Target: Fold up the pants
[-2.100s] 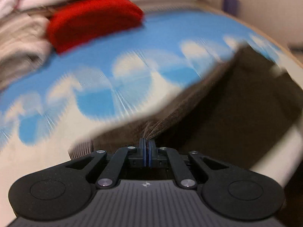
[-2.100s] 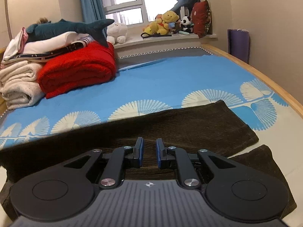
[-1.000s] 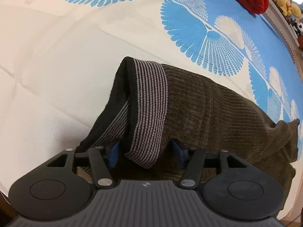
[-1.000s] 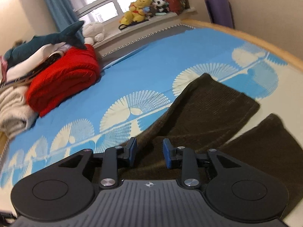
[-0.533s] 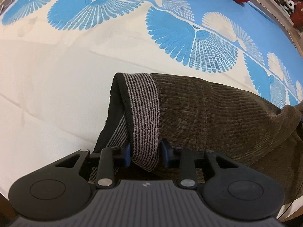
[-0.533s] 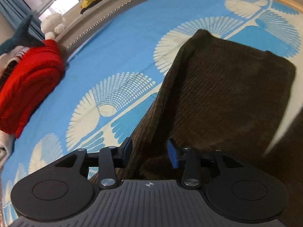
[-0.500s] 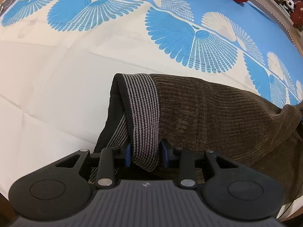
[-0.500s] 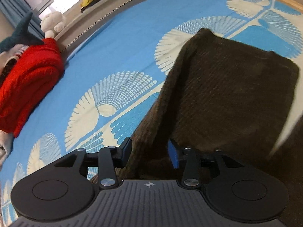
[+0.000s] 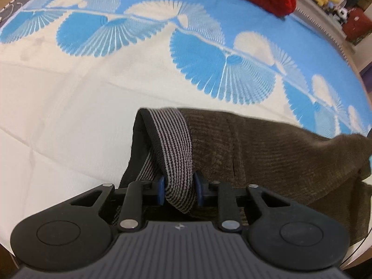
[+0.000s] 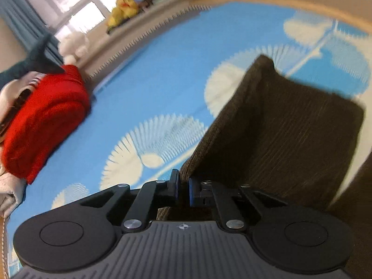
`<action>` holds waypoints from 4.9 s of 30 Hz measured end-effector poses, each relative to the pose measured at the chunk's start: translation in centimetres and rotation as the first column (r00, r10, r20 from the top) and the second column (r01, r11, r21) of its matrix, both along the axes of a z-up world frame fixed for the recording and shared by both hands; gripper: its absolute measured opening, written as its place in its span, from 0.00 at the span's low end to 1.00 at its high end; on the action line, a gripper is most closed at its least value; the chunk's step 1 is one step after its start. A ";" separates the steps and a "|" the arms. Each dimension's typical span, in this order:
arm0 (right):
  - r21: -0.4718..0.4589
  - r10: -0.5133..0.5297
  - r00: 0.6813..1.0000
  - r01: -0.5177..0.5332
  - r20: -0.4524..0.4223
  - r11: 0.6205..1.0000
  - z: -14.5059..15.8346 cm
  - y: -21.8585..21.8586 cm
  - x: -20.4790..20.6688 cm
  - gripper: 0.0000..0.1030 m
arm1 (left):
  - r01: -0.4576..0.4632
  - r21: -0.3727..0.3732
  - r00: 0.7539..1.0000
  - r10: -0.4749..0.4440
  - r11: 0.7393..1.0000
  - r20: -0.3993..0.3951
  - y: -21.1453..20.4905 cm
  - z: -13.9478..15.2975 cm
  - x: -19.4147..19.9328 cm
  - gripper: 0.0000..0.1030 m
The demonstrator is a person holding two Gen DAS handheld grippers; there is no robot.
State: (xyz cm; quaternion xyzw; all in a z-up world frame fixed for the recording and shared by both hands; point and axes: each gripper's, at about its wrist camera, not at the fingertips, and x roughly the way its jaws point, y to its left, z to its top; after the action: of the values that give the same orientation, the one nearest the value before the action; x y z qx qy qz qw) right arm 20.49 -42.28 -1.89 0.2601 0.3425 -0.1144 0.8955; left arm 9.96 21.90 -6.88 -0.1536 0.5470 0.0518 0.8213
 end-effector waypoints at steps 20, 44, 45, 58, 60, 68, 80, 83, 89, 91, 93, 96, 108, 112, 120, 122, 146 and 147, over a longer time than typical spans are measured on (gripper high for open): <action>-0.025 0.030 0.983 -0.035 -0.179 0.999 0.9 -9.0 -22.0 0.40 | -0.026 0.168 0.999 0.031 0.985 -0.023 1.3 0.9 -3.5 0.46; -0.210 -0.244 0.940 0.195 -0.238 0.958 -0.3 -12.1 -19.1 0.07 | -0.075 0.156 0.996 0.081 0.985 -0.030 -0.3 0.9 0.2 0.72; -0.149 -0.278 0.924 0.246 -0.261 0.958 -0.7 -13.5 -21.1 0.07 | -0.074 0.144 0.996 0.080 0.987 -0.037 -0.4 0.9 0.2 0.72; 0.172 -0.416 0.857 0.479 -0.303 0.861 -5.6 -21.4 -27.8 0.37 | -0.122 0.056 0.984 0.128 0.991 -0.124 2.1 -1.9 -1.6 0.78; 0.142 -0.444 0.833 0.509 -0.331 0.849 -6.1 -21.6 -27.0 0.37 | -0.110 0.064 0.980 0.119 0.992 -0.156 2.3 -2.7 -1.9 0.78; -0.029 -0.510 0.836 0.515 -0.203 0.856 -1.7 -18.9 -25.7 0.05 | 0.032 0.180 0.998 -0.020 0.983 -0.066 1.3 -1.4 -3.3 0.22; -0.079 -0.568 0.776 0.571 -0.272 0.817 -3.2 -21.1 -28.3 0.14 | 0.036 0.276 0.997 -0.054 0.961 0.059 1.6 1.1 -5.7 0.45; -0.200 -0.541 0.822 0.508 -0.177 0.838 -0.9 -19.6 -28.6 0.19 | 0.085 0.253 0.985 -0.120 0.964 0.128 0.2 1.9 -6.0 0.43; -0.184 -0.290 0.952 0.270 -0.093 0.945 -0.3 -16.6 -26.4 0.22 | 0.236 0.303 0.971 -0.233 0.923 -0.046 -1.7 -2.3 -4.2 0.11; -0.185 -0.236 0.963 0.210 -0.131 0.960 -1.3 -16.0 -25.4 0.22 | 0.218 0.299 0.973 -0.181 0.929 -0.146 -1.0 -4.0 -3.8 0.08; -0.160 -0.182 0.961 0.150 -0.209 0.976 -2.8 -16.1 -24.4 0.22 | 0.160 0.284 0.985 -0.134 0.945 -0.110 -0.6 -2.7 -3.7 0.08; -0.158 -0.164 0.928 0.117 -0.334 0.980 -5.1 -16.3 -23.7 0.22 | 0.098 0.305 0.992 -0.119 0.947 0.049 -1.5 -0.3 -3.6 0.09; -0.197 -0.167 0.892 0.091 -0.419 0.976 -6.9 -17.1 -22.8 0.23 | 0.122 0.373 0.992 -0.116 0.920 -0.039 -3.7 -3.1 0.6 0.14; -0.194 -0.187 0.906 0.120 -0.379 0.974 -6.3 -17.4 -23.1 0.23 | 0.147 0.301 0.985 -0.166 0.942 0.037 -4.2 -2.0 0.2 0.14; -0.191 -0.222 0.899 0.159 -0.378 0.969 -5.9 -18.1 -24.1 0.25 | 0.147 0.277 0.987 -0.159 0.950 0.021 -4.5 -1.8 0.0 0.13; -0.205 -0.230 0.904 0.164 -0.361 0.965 -5.4 -18.0 -24.4 0.29 | 0.163 0.253 0.985 -0.172 0.954 0.015 -4.7 -2.3 0.2 0.16; -0.146 -0.382 0.868 0.354 -0.317 0.924 -4.8 -22.0 -29.6 0.47 | 0.334 0.135 0.914 -0.356 0.933 0.196 -19.8 2.1 -5.5 0.32; -0.134 -0.381 0.867 0.357 -0.321 0.924 -4.9 -22.1 -29.7 0.47 | 0.368 0.123 0.915 -0.382 0.922 0.131 -21.0 0.1 -5.5 0.32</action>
State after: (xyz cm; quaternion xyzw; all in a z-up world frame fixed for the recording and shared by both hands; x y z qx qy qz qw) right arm -9.19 -64.40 -6.78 0.2656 0.4320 -0.3387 0.7925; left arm 4.47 0.90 -6.75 -0.0097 0.4988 -0.0924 0.8617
